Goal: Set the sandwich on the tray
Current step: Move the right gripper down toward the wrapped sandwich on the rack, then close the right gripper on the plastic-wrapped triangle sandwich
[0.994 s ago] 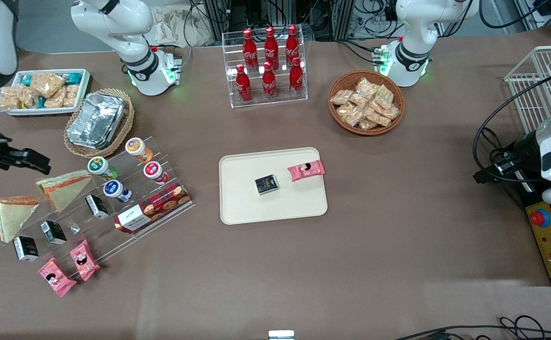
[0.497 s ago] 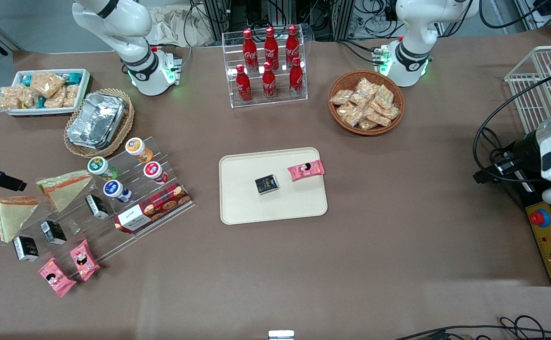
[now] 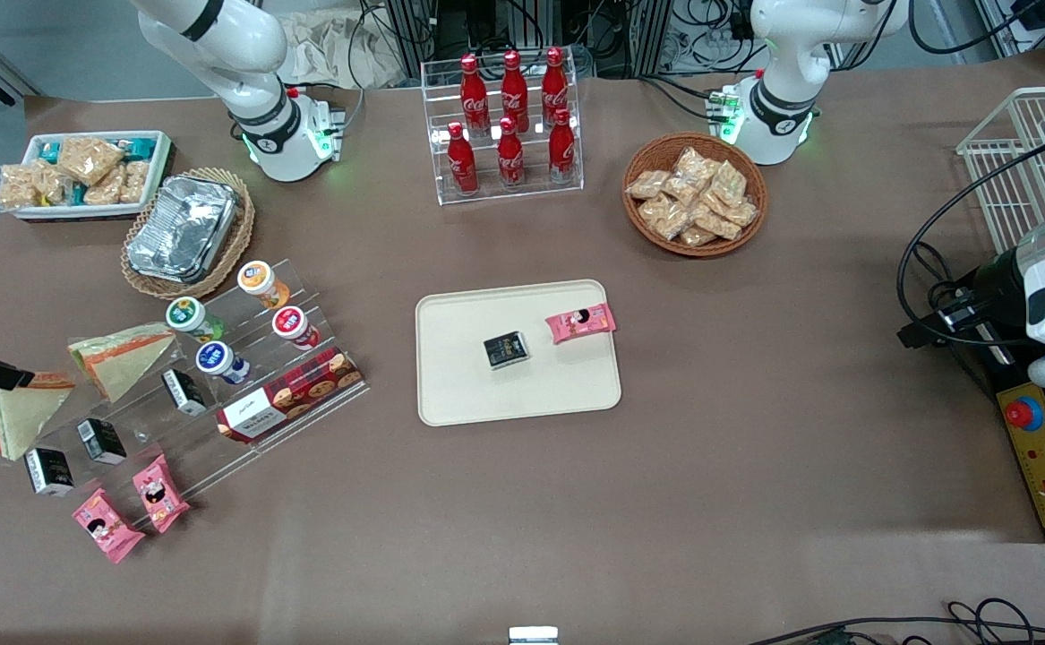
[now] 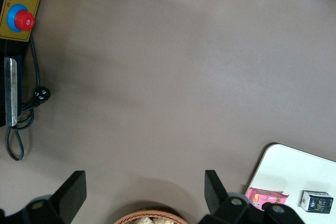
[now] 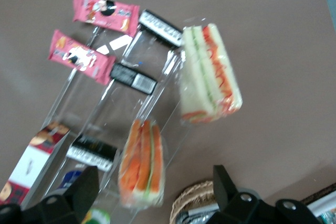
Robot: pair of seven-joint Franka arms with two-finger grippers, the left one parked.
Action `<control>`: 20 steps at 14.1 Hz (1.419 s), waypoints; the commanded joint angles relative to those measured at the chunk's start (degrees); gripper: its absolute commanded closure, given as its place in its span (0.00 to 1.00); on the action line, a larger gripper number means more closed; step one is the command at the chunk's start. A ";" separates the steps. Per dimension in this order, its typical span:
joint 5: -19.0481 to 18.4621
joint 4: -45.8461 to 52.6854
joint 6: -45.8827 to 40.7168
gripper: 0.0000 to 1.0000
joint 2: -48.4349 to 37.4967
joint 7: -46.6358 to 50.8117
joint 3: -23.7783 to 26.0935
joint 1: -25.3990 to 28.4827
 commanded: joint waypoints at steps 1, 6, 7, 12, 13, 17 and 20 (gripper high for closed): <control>1.49 2.29 2.09 0.04 1.76 -1.28 -0.30 -2.27; 1.57 2.29 7.10 0.04 3.69 -1.28 -0.39 -5.35; 1.57 2.29 7.11 0.04 4.13 -1.28 -0.31 -5.62; 0.61 0.89 8.08 0.04 4.84 -2.68 -0.22 -5.53; 0.70 0.36 8.34 0.04 4.84 -2.60 -0.22 -5.53; 0.78 -0.08 8.34 0.04 6.60 -2.68 -0.31 -6.15; 0.87 -2.09 10.43 0.04 6.69 -2.51 -0.31 -6.32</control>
